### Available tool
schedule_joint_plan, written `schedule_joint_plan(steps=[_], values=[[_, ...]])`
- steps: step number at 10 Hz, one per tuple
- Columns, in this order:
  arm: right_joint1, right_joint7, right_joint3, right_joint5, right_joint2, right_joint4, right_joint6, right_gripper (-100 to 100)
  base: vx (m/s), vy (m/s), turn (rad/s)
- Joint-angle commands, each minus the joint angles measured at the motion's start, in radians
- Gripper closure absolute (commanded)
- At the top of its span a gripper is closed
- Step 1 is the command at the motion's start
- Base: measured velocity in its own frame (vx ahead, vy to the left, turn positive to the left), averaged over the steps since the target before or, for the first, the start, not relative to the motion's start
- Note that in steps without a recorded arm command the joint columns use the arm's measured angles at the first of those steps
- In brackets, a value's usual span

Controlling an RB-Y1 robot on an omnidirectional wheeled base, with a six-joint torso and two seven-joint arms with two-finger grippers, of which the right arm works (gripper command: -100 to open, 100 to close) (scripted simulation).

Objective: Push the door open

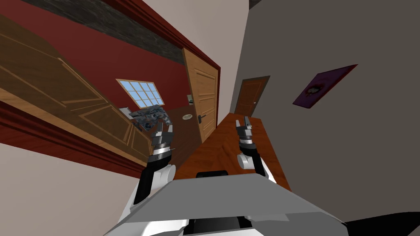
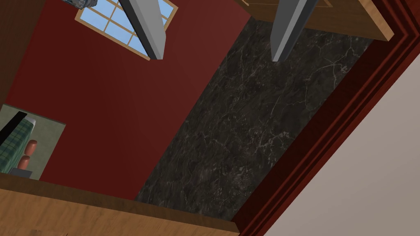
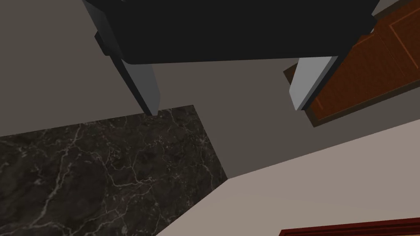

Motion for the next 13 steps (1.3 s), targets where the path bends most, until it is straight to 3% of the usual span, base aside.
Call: schedule_joint_plan(steps=[1,5,6,8,9,12,13], values=[[-0.029,-0.006,0.006,-0.001,-0.007,0.048,0.0,-100,0.073,-0.028,0.072],[-0.099,-0.02,0.025,-0.002,-0.022,0.165,0.001,-100,0.088,-0.036,0.082],[-0.099,-0.02,0.025,-0.002,-0.022,0.17,0.001,-100,0.056,-0.036,0.025],[-0.137,-0.028,0.035,-0.003,-0.029,0.229,0.001,-100,0.062,-0.024,0.068],[-0.137,-0.028,0.035,-0.003,-0.029,0.236,0.001,-100,0.05,-0.027,0.029],[-0.2,-0.04,0.053,-0.004,-0.038,0.333,0.002,-100,0.07,-0.043,0.086],[-0.2,-0.04,0.053,-0.004,-0.038,0.344,0.002,-100,0.069,-0.041,0.031]])
